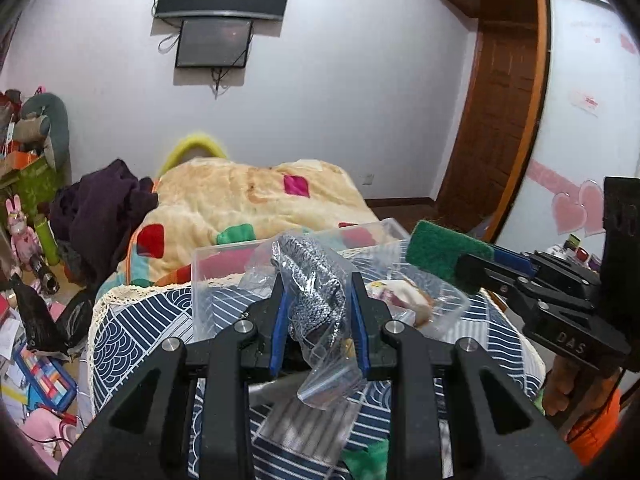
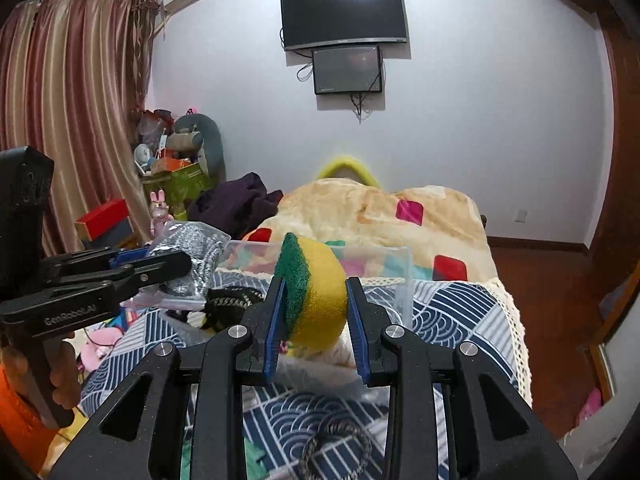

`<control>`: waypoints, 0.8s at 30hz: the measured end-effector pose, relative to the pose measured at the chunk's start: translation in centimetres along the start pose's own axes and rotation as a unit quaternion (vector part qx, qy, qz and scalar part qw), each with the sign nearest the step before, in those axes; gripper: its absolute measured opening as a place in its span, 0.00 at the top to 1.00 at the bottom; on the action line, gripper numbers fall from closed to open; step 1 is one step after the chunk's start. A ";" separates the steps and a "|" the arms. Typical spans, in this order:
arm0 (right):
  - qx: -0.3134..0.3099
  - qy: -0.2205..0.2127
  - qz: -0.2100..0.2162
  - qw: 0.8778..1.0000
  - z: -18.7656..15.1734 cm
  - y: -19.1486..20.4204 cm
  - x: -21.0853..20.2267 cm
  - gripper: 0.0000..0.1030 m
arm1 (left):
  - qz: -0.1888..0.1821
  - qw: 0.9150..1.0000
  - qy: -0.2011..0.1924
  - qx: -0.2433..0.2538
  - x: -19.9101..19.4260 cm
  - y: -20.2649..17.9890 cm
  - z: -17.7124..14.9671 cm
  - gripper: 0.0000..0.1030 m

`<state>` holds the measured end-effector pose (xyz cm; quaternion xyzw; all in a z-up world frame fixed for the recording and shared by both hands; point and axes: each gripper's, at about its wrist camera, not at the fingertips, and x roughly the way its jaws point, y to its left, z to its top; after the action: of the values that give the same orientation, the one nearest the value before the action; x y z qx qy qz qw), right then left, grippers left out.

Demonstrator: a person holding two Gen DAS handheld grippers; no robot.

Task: Organize soft objects
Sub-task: 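Drop the bagged item into the box with the left tool while the right tool releases the sponge inside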

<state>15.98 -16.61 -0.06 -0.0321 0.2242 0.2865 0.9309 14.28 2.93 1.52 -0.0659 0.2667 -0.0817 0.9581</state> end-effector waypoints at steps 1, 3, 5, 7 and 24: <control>0.000 0.003 0.000 1.000 0.0 0.1 0.4 0.74 | 0.000 1.000 0.004 -0.003 0.5 0.2 0.0 0.73; 0.001 0.012 0.001 1.000 0.0 0.2 1.4 0.74 | 0.008 1.000 0.016 -0.007 2.0 0.7 -0.2 0.73; 0.003 0.021 0.004 1.000 -0.1 0.4 2.3 0.74 | 0.016 1.000 0.024 -0.006 3.2 1.0 -0.3 0.73; 0.003 0.030 0.010 1.000 -0.2 0.5 3.3 0.74 | 0.019 0.999 0.033 -0.008 4.3 1.3 -0.5 0.73; -0.025 0.100 0.008 0.995 -1.8 1.2 6.6 0.62 | 0.025 0.996 0.088 -0.015 7.6 2.0 -2.8 0.61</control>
<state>19.44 -12.58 -4.49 -0.0819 0.3090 0.2953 0.9003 19.53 3.21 -4.99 -0.0658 0.3527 -0.0594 0.9315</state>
